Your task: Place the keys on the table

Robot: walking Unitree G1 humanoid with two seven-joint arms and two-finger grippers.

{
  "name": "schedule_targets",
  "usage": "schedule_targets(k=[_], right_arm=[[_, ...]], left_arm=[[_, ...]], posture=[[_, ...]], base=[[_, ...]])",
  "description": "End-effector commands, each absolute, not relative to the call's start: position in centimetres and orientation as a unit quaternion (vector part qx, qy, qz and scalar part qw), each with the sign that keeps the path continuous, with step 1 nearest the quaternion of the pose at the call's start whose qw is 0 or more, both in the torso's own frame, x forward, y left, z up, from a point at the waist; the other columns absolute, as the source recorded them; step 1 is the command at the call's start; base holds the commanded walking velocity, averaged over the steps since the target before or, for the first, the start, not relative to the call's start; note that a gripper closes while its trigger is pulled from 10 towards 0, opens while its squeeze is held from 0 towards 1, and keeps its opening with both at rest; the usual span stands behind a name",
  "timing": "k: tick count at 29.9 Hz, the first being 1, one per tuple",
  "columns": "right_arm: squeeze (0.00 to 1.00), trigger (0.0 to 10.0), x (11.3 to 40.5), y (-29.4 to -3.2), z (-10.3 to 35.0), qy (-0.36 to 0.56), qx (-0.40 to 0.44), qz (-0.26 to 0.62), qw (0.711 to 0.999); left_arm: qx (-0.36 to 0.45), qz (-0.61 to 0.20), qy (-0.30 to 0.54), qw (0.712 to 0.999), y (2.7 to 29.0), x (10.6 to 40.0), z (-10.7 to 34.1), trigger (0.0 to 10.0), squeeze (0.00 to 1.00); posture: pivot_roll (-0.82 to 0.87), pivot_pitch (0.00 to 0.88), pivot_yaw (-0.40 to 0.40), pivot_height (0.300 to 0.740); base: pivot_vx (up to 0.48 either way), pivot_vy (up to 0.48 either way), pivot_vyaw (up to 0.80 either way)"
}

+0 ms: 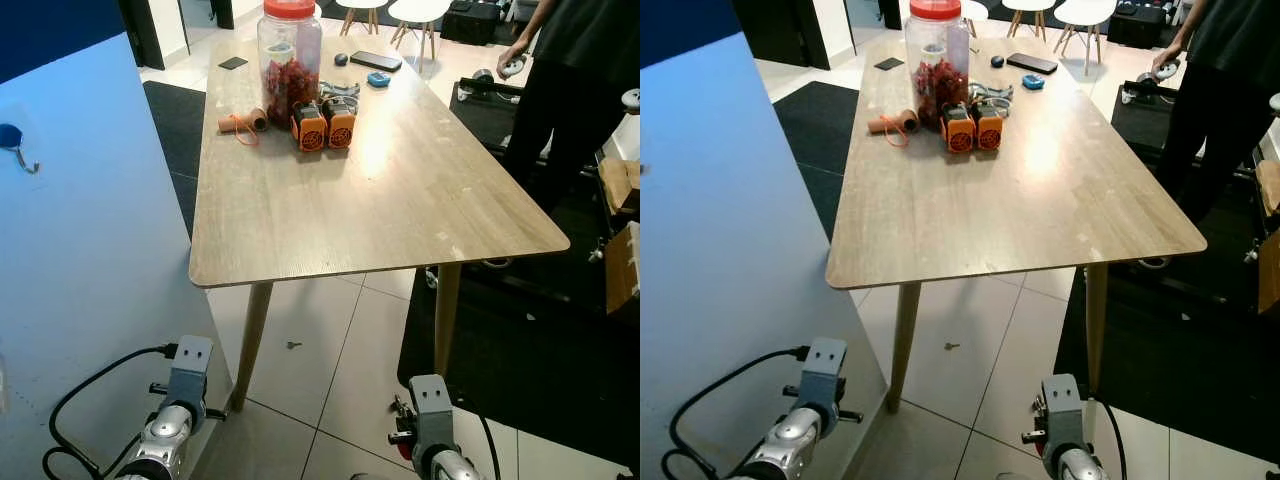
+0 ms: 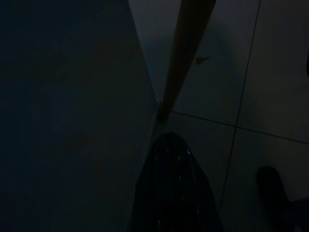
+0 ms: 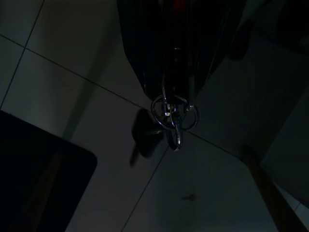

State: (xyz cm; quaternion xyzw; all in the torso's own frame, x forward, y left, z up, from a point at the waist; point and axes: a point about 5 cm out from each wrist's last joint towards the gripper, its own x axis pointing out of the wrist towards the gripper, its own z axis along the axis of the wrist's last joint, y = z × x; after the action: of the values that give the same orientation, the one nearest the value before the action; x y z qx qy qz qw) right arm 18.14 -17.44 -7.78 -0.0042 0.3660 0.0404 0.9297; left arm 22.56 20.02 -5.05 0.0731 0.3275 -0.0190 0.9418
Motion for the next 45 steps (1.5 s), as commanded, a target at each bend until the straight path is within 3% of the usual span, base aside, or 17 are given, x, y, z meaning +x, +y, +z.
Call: schedule_targets(k=[1, 9, 34, 45], right_arm=[[0.00, 10.0, 18.0, -17.4, -7.8, 0.364, -0.004, 0.038, 0.931], [0.00, 10.0, 17.7, -17.7, -7.9, 0.368, -0.007, 0.037, 0.929], [0.00, 10.0, 17.6, -17.9, -8.0, 0.371, -0.011, 0.037, 0.928], [0.00, 10.0, 17.1, -18.2, -8.1, 0.376, -0.012, 0.033, 0.926]], left_arm=[[0.074, -0.023, 0.324, 0.943, 19.9, 22.7, -4.9, 10.0, 0.00], [0.067, -0.034, 0.322, 0.944, 19.2, 22.8, -5.0, 10.0, 0.00], [0.061, -0.040, 0.326, 0.943, 18.5, 22.8, -5.1, 10.0, 0.00], [0.051, -0.038, 0.326, 0.943, 18.3, 23.0, -5.1, 10.0, 0.00]], posture=[[0.08, 0.028, -0.002, 0.740], [0.08, 0.041, -0.012, 0.740], [0.08, 0.051, -0.015, 0.740], [0.08, 0.053, -0.015, 0.740]], base=[[0.000, 0.000, 0.00], [0.000, -0.082, 0.00], [0.000, -0.443, 0.00], [0.000, -0.023, 0.00]])
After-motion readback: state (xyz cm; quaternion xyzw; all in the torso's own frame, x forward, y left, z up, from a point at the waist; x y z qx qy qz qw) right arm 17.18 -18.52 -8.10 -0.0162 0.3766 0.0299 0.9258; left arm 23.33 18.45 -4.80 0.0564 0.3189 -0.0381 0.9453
